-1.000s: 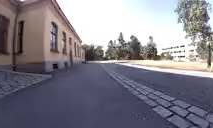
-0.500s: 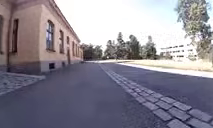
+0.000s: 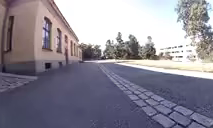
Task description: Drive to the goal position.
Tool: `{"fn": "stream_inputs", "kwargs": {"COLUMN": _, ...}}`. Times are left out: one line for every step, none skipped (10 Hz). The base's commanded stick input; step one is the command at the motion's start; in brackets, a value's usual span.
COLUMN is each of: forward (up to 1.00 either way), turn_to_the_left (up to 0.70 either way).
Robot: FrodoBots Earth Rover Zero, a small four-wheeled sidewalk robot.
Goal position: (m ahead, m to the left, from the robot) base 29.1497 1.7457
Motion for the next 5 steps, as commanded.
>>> {"fn": "stream_inputs", "kwargs": {"forward": 0.70, "turn_to_the_left": 0.00}}
{"fn": "stream_inputs", "kwargs": {"forward": 0.70, "turn_to_the_left": 0.00}}
{"fn": "stream_inputs", "kwargs": {"forward": 0.70, "turn_to_the_left": 0.00}}
{"fn": "stream_inputs", "kwargs": {"forward": 0.70, "turn_to_the_left": 0.00}}
{"fn": "stream_inputs", "kwargs": {"forward": 0.70, "turn_to_the_left": 0.00}}
